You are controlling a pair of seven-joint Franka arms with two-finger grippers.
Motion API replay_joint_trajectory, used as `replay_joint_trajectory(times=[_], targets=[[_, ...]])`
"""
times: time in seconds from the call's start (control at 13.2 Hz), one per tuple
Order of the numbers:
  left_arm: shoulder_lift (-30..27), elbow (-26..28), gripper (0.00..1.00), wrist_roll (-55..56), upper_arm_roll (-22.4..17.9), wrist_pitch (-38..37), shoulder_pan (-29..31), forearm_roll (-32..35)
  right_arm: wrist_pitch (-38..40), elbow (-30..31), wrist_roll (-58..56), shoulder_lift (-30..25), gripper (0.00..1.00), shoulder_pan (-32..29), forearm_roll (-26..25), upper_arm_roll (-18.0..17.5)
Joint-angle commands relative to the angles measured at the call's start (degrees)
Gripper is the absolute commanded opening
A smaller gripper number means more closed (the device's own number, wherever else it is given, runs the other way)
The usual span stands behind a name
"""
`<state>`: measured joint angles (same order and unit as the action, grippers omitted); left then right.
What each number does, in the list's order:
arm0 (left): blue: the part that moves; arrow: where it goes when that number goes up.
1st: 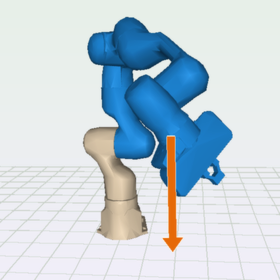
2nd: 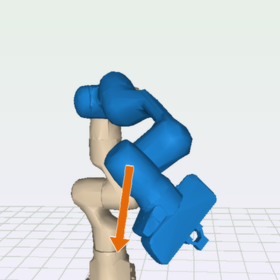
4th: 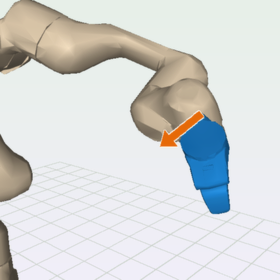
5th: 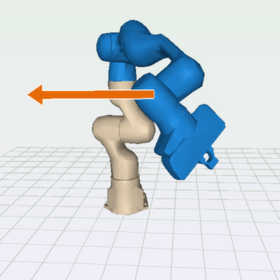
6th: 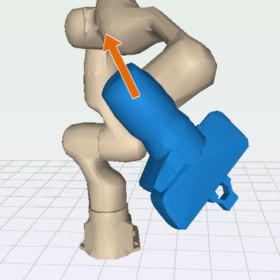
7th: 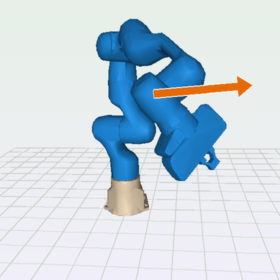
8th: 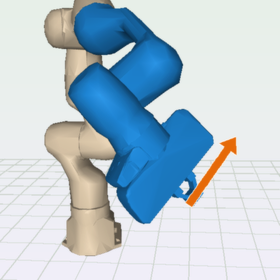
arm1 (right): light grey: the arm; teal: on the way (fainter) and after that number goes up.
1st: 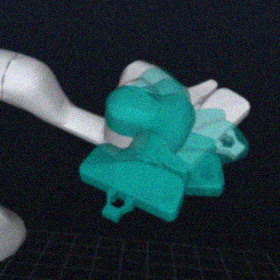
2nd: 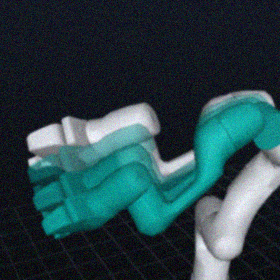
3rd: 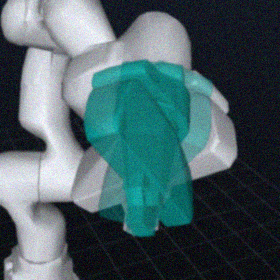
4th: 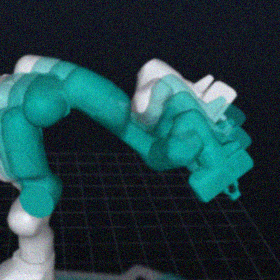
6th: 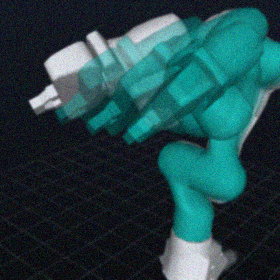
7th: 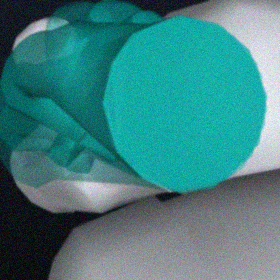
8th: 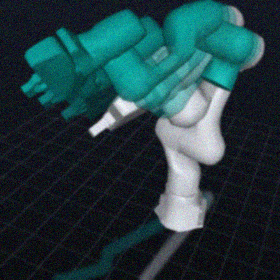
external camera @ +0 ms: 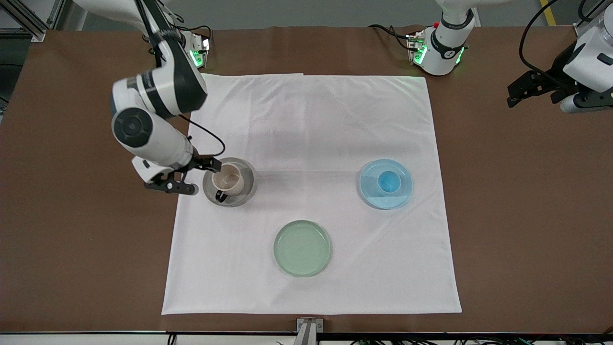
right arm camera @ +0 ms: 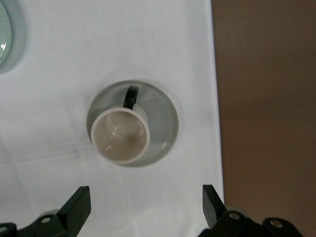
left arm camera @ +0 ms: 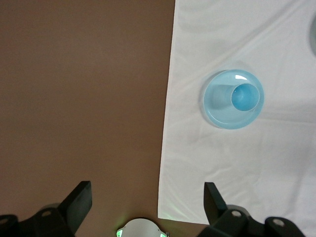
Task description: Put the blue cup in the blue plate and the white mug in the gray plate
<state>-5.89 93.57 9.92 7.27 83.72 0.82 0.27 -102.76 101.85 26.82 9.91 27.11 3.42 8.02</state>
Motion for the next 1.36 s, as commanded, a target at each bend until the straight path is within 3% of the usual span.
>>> replay_joint_trajectory(times=[0.0, 0.23, 0.53, 1.06, 1.29], targets=[[-1.14, 1.09, 1.0, -1.22, -0.15, 0.91, -0.03, -0.19, 5.62, 3.27, -1.14, -9.1, 1.0, -3.72, -1.93, -0.29], [-1.05, 0.91, 1.0, -1.22, -0.15, 0.91, -0.02, -0.19, 8.1, 3.18, -14.9, -12.9, 1.0, -12.49, -2.02, -0.37], [-1.05, 0.91, 1.0, -1.22, -0.06, 0.91, -0.02, -0.19, 7.92, 1.08, -26.62, -12.99, 1.0, -21.64, -2.02, -0.29], [-0.96, 0.21, 1.0, -1.22, -0.33, 0.91, 0.15, -0.19, 8.01, -9.02, -30.95, -8.43, 1.0, -23.95, -2.11, -0.37], [-0.96, 0.12, 1.0, -1.31, -0.5, 0.91, 0.15, -0.19, 8.19, -8.08, -30.95, -8.07, 1.0, -23.51, -1.93, -0.64]])
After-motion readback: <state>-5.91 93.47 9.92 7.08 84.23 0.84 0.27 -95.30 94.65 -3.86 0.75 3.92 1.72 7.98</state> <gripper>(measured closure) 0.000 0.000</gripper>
